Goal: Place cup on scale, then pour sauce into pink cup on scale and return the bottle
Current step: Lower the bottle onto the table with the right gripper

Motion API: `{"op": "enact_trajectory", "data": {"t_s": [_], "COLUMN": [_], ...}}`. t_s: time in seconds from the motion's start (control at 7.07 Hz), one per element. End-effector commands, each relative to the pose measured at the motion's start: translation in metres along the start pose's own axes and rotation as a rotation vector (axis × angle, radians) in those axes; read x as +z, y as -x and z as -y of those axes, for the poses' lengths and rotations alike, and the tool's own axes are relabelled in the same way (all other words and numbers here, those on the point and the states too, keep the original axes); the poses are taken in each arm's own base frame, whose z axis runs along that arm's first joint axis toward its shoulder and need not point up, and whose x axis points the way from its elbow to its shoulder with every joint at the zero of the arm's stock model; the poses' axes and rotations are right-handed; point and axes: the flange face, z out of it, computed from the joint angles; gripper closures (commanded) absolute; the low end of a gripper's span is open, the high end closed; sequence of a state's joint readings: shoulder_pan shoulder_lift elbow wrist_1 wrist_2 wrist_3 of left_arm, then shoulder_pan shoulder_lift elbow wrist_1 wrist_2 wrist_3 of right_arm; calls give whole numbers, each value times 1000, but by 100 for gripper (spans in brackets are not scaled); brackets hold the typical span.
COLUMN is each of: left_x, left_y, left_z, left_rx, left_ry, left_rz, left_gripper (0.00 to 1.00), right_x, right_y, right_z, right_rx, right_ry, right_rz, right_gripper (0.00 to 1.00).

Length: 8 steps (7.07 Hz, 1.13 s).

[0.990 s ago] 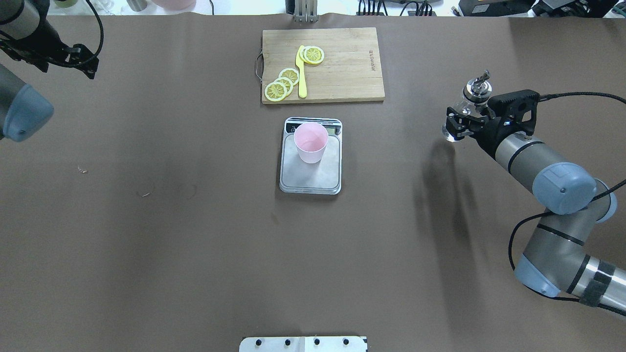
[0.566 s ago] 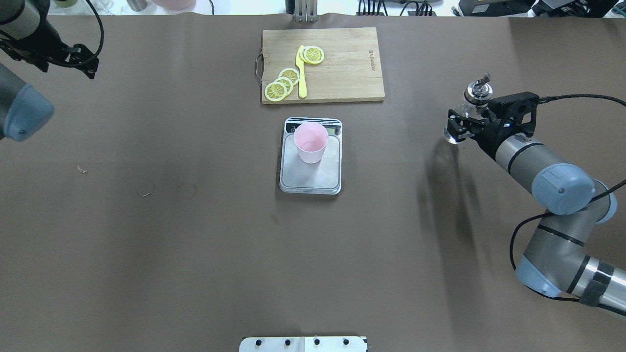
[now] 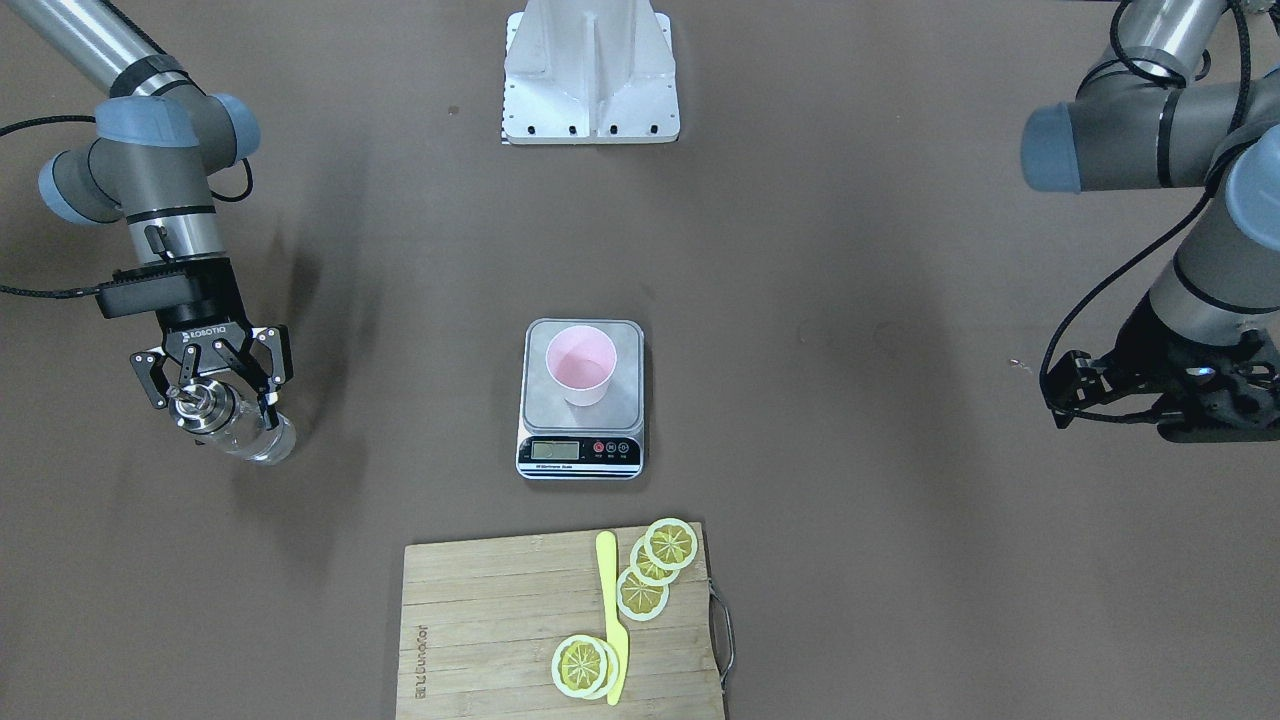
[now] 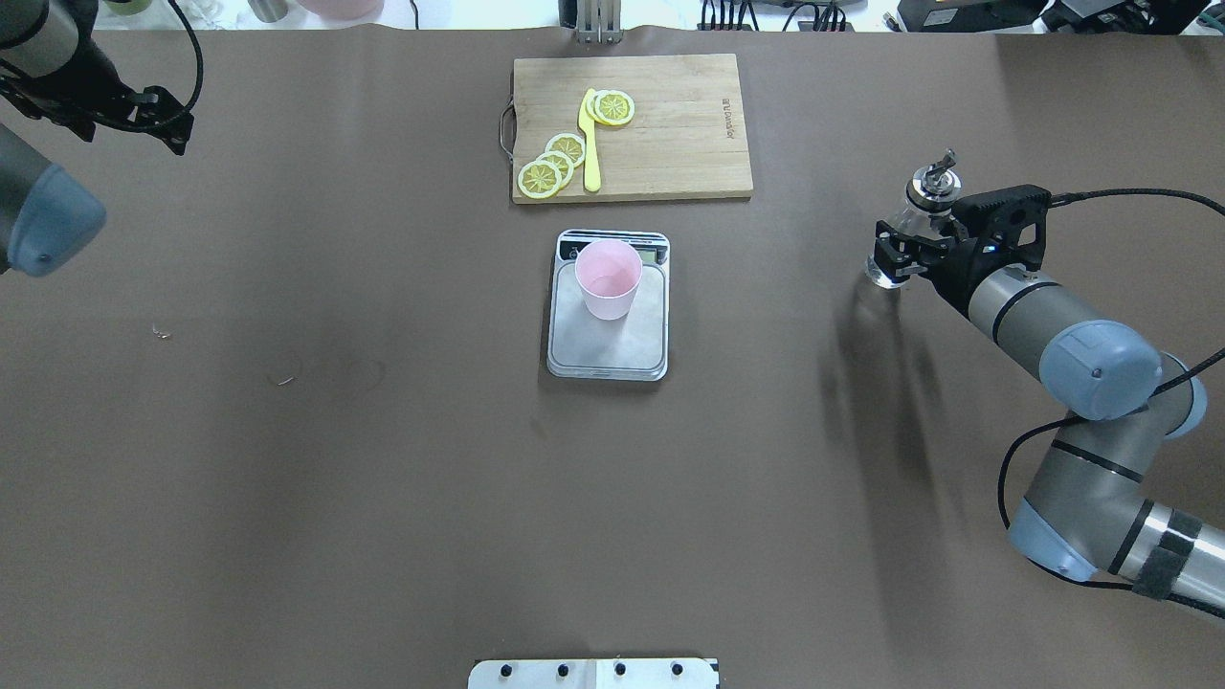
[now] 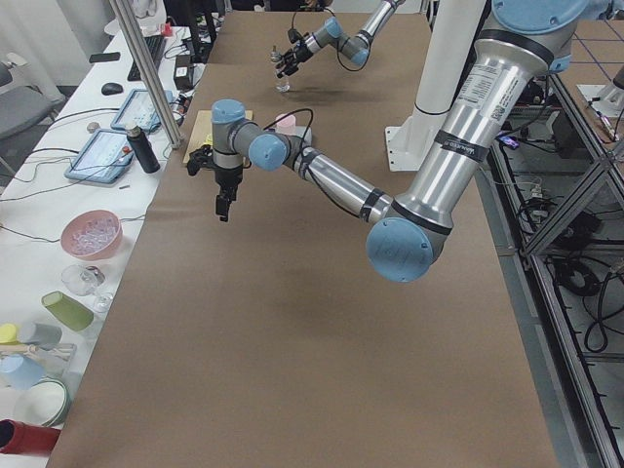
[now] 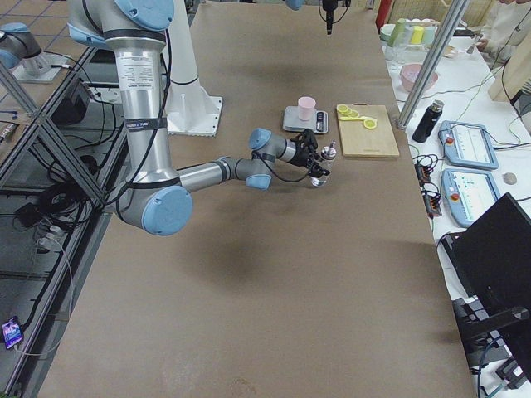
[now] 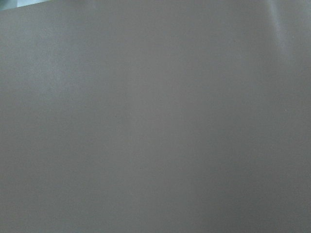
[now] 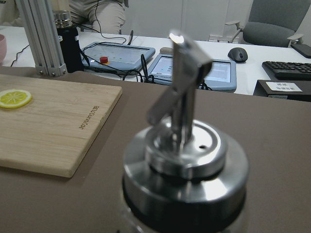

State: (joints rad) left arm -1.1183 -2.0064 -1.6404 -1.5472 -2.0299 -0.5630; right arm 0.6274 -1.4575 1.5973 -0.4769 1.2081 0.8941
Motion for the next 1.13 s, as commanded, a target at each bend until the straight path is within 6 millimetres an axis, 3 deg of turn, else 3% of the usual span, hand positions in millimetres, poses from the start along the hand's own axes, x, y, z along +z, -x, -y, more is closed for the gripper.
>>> {"op": "enact_trajectory", "data": {"t_s": [0.0, 0.85, 0.99], "left_x": [1, 4, 4], "left_y": [1, 3, 2], "left_z": [0, 0, 0], "left_rx": [1, -3, -2], "left_ry": [1, 7, 6], "left_rz": [1, 5, 4], "left_gripper": [1, 1, 1], "right_x": [4, 6, 6], "right_y": [-3, -4, -4], "right_z": [-7, -11, -13], "right_rx": [-6, -15, -20], "right_ry": [18, 46, 54], "right_rz": [-4, 10, 15], "right_gripper": [100, 100, 75]}}
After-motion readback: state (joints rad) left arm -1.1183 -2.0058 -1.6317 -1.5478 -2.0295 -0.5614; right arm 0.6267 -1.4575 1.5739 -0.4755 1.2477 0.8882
